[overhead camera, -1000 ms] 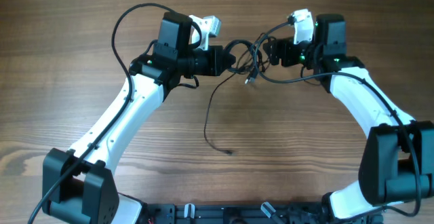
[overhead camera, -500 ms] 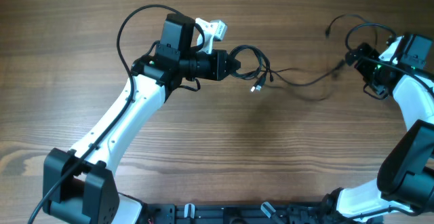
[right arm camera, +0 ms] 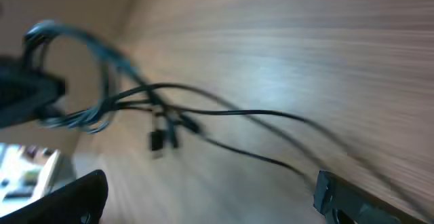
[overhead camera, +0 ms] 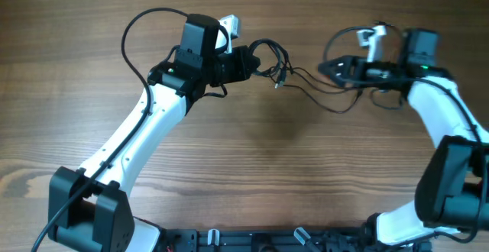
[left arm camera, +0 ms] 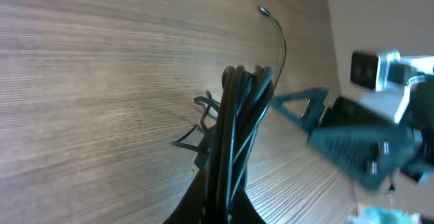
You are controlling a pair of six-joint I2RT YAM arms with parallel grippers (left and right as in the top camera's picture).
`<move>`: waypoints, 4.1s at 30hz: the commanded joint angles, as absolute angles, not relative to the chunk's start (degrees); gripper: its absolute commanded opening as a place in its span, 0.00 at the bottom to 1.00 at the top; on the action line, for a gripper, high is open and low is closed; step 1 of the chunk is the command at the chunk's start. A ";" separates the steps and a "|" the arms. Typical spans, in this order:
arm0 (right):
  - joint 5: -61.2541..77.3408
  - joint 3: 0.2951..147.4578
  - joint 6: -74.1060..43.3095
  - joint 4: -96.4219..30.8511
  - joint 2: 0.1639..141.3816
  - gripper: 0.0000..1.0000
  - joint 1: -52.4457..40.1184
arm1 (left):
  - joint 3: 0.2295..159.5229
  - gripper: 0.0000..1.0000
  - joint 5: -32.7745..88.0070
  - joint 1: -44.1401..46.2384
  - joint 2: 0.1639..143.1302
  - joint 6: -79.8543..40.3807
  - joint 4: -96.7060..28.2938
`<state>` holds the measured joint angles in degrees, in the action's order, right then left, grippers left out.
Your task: Untangle cables
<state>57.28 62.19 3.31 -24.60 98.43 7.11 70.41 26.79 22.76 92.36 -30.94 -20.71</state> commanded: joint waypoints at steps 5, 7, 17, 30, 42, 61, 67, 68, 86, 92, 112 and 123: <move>62.61 62.54 -30.30 -24.49 99.22 1.00 -1.76 | 70.83 0.04 12.47 23.44 91.64 -57.52 -20.32; 62.57 62.54 -43.22 -21.15 99.22 1.00 -4.34 | 70.83 0.04 10.81 25.41 91.68 -57.74 -20.14; 46.24 62.54 -59.02 -13.96 99.22 0.04 -11.51 | 70.83 0.04 7.14 32.80 91.68 -57.67 -19.97; 46.26 62.54 5.63 -29.08 99.22 0.04 -8.91 | 70.83 0.63 26.28 28.58 91.68 -24.53 -25.02; 46.68 62.57 12.03 -31.29 99.11 0.04 -8.91 | 70.83 0.25 19.81 31.24 96.82 -22.70 -30.28; 51.03 62.57 17.28 -35.05 96.88 0.04 -8.91 | 70.83 0.20 12.73 32.38 104.44 -27.44 -28.14; 50.81 62.57 13.72 -29.74 87.81 0.04 -6.63 | 70.83 0.20 12.12 32.38 104.95 -27.24 -31.83; 50.81 62.57 10.44 -27.73 87.29 0.05 -5.85 | 70.83 0.19 12.12 32.38 104.95 -27.24 -32.51; 57.25 62.54 -1.26 -26.61 87.22 0.04 -3.90 | 70.94 0.69 30.26 23.05 92.90 -15.14 -27.20; 65.08 62.54 0.10 -26.41 87.22 0.04 -4.01 | 70.94 0.74 31.07 28.34 93.01 -12.14 -23.29; 44.34 62.52 -8.99 -31.51 87.20 0.79 -2.48 | 70.94 0.04 9.10 28.75 95.70 -50.39 -16.86; 48.31 62.50 -1.10 -29.04 87.22 0.58 -4.67 | 70.94 0.04 16.40 28.77 95.70 -48.88 -12.67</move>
